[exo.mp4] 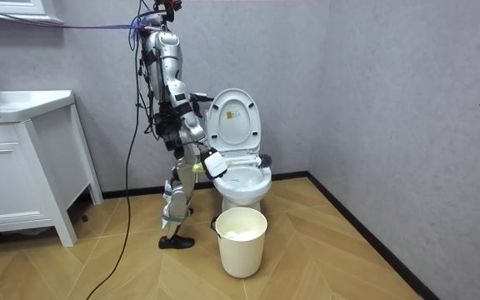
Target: Brush toilet
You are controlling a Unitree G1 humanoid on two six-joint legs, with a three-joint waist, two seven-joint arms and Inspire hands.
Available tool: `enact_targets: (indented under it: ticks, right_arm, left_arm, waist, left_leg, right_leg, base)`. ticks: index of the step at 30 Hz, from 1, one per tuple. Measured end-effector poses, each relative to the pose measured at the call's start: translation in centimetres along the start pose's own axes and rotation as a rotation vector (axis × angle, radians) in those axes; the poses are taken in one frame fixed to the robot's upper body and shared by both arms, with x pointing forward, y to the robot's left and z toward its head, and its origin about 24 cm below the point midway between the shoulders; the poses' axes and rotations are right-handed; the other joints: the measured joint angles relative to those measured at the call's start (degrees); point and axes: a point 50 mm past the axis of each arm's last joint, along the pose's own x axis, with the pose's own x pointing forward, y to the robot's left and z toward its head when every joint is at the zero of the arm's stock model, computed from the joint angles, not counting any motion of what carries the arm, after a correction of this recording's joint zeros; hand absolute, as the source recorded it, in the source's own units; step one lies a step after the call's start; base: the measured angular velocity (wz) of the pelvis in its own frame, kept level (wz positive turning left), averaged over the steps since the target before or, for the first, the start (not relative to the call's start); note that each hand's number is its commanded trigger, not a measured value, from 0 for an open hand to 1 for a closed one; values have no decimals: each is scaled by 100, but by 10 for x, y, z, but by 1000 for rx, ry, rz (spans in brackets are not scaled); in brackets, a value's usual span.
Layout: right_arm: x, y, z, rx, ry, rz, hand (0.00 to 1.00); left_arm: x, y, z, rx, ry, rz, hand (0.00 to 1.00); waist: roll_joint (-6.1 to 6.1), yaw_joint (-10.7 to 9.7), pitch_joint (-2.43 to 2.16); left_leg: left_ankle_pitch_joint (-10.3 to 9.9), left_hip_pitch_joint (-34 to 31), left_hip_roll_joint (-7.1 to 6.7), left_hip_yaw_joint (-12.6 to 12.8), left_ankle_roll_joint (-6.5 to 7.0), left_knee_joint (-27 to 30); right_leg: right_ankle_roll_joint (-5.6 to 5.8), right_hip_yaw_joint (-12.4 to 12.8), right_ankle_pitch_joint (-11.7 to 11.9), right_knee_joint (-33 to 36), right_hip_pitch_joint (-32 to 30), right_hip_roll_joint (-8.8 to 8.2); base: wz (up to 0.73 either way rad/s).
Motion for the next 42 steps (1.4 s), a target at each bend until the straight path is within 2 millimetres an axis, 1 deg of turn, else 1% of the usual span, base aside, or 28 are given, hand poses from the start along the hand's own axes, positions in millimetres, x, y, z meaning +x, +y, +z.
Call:
enact_targets:
  ticks: [4, 8, 9, 10, 12, 13, 15, 16, 18, 19, 21, 22, 24, 27, 29, 32, 34, 35, 38, 40, 41, 42]
  right_arm:
    - [0, 1, 6, -105, -24, 4, 100]
    - [2, 2, 18, -331, -65, 7, 100]
    - [2, 4, 23, -388, -79, 10, 100]
    - [3, 5, 24, -422, -85, 10, 100]
    - [2, 8, 32, -548, -122, 2, 100]
    - [2, 10, 34, -575, -133, 0, 100]
    - [2, 14, 43, -711, -181, -6, 100]
    - [2, 15, 46, -746, -192, -8, 100]
    - [1, 18, 54, -851, -233, -18, 100]
    - [1, 19, 56, -873, -242, -22, 100]
    - [0, 22, 65, -948, -282, -37, 100]
    - [0, 22, 66, -956, -287, -45, 100]
    - [-1, 20, 72, -980, -308, -73, 100]
    - [-2, 14, 77, -1005, -330, -100, 100]
    - [-3, 11, 82, -1001, -350, -121, 100]
    - [-3, 7, 80, -969, -344, -134, 100]
    - [-1, 5, 80, -944, -330, -139, 100]
    - [-1, 2, 85, -929, -335, -154, 100]
    - [0, -11, 97, -931, -339, -191, 100]
    - [0, -20, 105, -938, -340, -216, 100]
    - [0, -27, 111, -946, -344, -236, 100]
    - [-1, -34, 120, -964, -354, -262, 100]
  left_arm:
    - [0, 0, 0, 29, -12, -4, 0]
    - [2, -13, 4, 29, -21, -53, 0]
    - [2, -17, 5, 31, -25, -74, 0]
    - [2, -20, 6, 33, -28, -85, 0]
    - [1, -24, 12, 30, -56, -103, 0]
    - [1, -25, 14, 30, -65, -108, 0]
    - [6, -23, 18, 32, -83, -99, 0]
    - [7, -23, 18, 34, -87, -99, 0]
    - [9, -21, 17, 51, -101, -101, 0]
    - [10, -21, 17, 58, -107, -103, 0]
    - [14, -20, 17, 82, -133, -93, 0]
    - [15, -20, 18, 82, -134, -88, 0]
    - [19, -18, 21, 83, -147, -61, 0]
    - [28, -12, 24, 86, -165, -29, 0]
    - [30, -10, 25, 79, -165, -10, 0]
    - [38, -6, 29, 84, -184, 31, 0]
    - [42, -2, 30, 91, -199, 55, 0]
    - [45, 2, 32, 97, -214, 78, 0]
    - [55, 12, 38, 106, -248, 138, 0]
    - [62, 19, 43, 116, -275, 176, 0]
    - [67, 24, 47, 121, -293, 199, 0]
    - [72, 29, 51, 121, -308, 224, 0]
  waist:
    - [-2, -15, 4]
    - [18, 7, -3]
    - [36, 1, 21]
    - [44, 4, 23]
    - [65, 8, 16]
    - [66, -2, 16]
    - [64, 39, 18]
    - [66, 49, 16]
    - [76, 138, 16]
    - [71, 139, 27]
    - [74, 152, 27]
    - [53, 159, 40]
    - [34, 250, 48]
    - [14, 279, 56]
    - [-6, 284, 55]
    - [-20, 301, 61]
    - [-45, 284, 73]
    - [-58, 281, 81]
    - [-53, 295, 85]
    - [-86, 308, 108]
    - [-81, 337, 110]
    - [-46, 384, 124]
  left_leg:
    - [-1, -53, 2, 9, 1, 118]
    - [-1, -190, 2, 22, 1, 178]
    - [-1, -215, 4, 22, 1, 181]
    - [-1, -245, 4, 23, 1, 188]
    - [-1, -475, 19, 22, 1, 296]
    - [-1, -520, 24, 22, 1, 297]
    - [0, -656, 33, 31, 3, 301]
    - [0, -676, 34, 34, 3, 302]
    - [0, -790, 52, 79, 4, 349]
    - [0, -831, 54, 79, 4, 368]
    - [22, -1039, 46, 80, 32, 378]
    - [25, -1089, 46, 81, 36, 379]
    - [29, -1267, 45, 131, 43, 444]
    - [30, -1575, 47, 129, 48, 586]
    - [48, -1759, 47, 128, 68, 604]
    - [55, -2055, 52, 99, 79, 792]
    - [64, -2216, 48, 97, 94, 867]
    - [74, -2370, 38, 98, 112, 921]
    - [137, -2791, 45, 98, 175, 1054]
    - [184, -3013, 25, 102, 207, 1112]
    - [202, -3187, 27, 101, 220, 1177]
    - [222, -3320, 44, 100, 230, 1196]
  right_leg:
    - [-1, 13, -1, 9, -2, -2]
    - [-4, 32, -9, 99, -161, -11]
    - [-5, 38, -9, 133, -198, -14]
    - [-5, 35, -9, 135, -218, -13]
    - [-11, 27, -3, 183, -406, -4]
    - [-20, 31, 2, 194, -462, 1]
    - [-28, 23, 7, 287, -638, -9]
    - [-32, 24, 9, 292, -662, -10]
    - [-41, 85, 15, 327, -793, -4]
    - [-41, 88, 15, 349, -831, -5]
    - [-47, 93, 32, 400, -1061, -17]
    - [-45, 95, 39, 407, -1111, -16]
    - [-47, 160, 44, 507, -1328, -36]
    - [-48, 163, 44, 673, -1609, -65]
    - [-70, 162, 57, 728, -1796, -71]
    - [-81, 150, 63, 856, -2038, -83]
    - [-85, 142, 65, 924, -2194, -104]
    - [-86, 138, 66, 1000, -2345, -130]
    - [-105, 67, 132, 1095, -2724, -173]
    - [-112, 52, 155, 1209, -2962, -226]
    - [-118, 50, 172, 1277, -3126, -238]
    - [-136, 28, 206, 1296, -3243, -241]
  base:
    - [-3]
    - [0]
    - [0]
    - [4]
    - [6]
    - [5]
    - [0]
    - [-7]
    - [-12]
    - [-4]
    - [3]
    - [0]
    - [-10]
    - [1]
    - [2]
    - [4]
    - [4]
    - [3]
    - [4]
    - [8]
    - [0]
    - [0]
